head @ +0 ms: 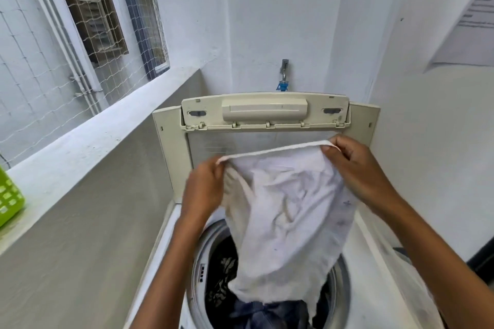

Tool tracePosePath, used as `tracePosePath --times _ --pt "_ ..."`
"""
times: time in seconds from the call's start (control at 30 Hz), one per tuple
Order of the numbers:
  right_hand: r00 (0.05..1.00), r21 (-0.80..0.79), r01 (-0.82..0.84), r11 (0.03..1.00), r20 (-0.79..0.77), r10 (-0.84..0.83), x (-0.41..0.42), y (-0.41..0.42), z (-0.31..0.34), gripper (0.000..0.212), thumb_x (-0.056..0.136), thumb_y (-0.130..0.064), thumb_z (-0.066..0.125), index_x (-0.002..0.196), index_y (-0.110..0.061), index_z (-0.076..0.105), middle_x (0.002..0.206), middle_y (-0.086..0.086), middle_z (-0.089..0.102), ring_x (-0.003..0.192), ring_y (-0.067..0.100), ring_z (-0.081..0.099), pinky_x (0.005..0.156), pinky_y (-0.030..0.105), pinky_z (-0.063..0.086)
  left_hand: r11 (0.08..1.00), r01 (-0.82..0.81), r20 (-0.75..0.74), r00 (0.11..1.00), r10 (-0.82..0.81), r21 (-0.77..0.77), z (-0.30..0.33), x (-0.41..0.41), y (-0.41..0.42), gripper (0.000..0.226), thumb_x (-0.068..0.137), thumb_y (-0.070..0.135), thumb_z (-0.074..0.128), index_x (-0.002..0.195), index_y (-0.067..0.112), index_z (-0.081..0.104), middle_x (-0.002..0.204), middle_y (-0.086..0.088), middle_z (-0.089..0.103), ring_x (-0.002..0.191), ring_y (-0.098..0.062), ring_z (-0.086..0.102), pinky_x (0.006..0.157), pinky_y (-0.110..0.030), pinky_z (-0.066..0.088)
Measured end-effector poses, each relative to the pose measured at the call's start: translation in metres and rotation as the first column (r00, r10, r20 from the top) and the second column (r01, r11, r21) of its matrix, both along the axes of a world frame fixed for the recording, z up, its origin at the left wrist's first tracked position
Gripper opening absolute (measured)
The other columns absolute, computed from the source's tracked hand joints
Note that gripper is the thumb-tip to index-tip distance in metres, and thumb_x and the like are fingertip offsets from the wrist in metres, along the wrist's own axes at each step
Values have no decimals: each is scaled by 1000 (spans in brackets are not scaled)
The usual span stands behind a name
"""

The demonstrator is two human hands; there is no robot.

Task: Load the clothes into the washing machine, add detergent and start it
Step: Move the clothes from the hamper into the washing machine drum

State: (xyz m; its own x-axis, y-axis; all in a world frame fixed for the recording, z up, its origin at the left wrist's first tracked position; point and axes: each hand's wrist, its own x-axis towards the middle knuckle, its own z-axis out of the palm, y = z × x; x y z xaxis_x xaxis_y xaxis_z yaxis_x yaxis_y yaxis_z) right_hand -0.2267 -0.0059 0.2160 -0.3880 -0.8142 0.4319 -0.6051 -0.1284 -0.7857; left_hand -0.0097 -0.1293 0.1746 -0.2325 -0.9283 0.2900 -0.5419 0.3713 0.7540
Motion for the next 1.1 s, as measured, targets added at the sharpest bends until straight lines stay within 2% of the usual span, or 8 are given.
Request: tracePosePath --times 0.13,0.3,0.43,0.6,0.73,0.83,0.93,1.1 --pt "928 271 68 960 -370 39 -12 8 -5 27 96 -32 47 71 -25 54 69 -5 57 71 20 55 66 34 42 952 -156 -123 984 127 -265 35 6 4 28 97 15 42 111 18 66 101 -16 70 94 -36 61 71 -33 41" --pt "897 -376 248 893 -258 -358 11 14 6 23 98 -26 47 98 -10 63 78 9 64 70 23 57 62 33 44 893 -239 -119 971 208 -383 45 2 19 28 98 22 39 111 24 64 91 -13 68 84 -38 59 68 -38 42" --pt "901 -39 253 967 -354 -250 -5 9 1 28 94 -36 50 98 -14 66 92 10 69 86 30 62 73 38 48 951 -180 241 940 242 -253 45 13 11 30 99 37 39 115 29 63 110 -14 66 102 -40 58 76 -36 42" --pt "918 -156 287 945 -235 -318 1 8 -10 20 94 -30 51 88 -15 62 80 1 62 77 22 58 67 32 43 902 -202 -33 978 205 -381 44 12 20 26 99 24 41 112 23 63 97 -8 70 88 -32 62 68 -31 43" --pt "994 69 107 992 17 -108 5 1 -22 12 93 -15 53 83 -17 60 77 3 60 73 18 55 65 28 40 991 92 -194 975 -109 -93 31 3 14 38 95 1 36 115 17 64 106 4 63 90 -9 58 69 -6 44" --pt "961 151 -13 988 275 -29 16 6 -30 24 94 -6 48 87 -24 63 81 -1 64 63 7 59 51 23 49 957 282 -220 940 -261 73 19 -1 20 38 93 -3 36 107 12 68 108 -2 66 97 -16 61 81 -23 48" --pt "910 254 -224 941 400 109 30 5 -38 25 95 -3 45 101 -17 66 85 3 67 60 4 62 53 24 54 867 472 -145 880 -452 160 17 -4 31 32 94 0 43 104 9 72 107 -7 71 103 -22 65 88 -35 50" --pt "898 334 -378 864 360 253 53 -9 -58 27 93 -9 52 109 -30 59 109 -6 68 97 6 62 80 27 50 883 461 154 869 -470 92 11 -7 34 23 95 27 50 105 21 70 106 -2 72 99 -18 65 88 -39 51"
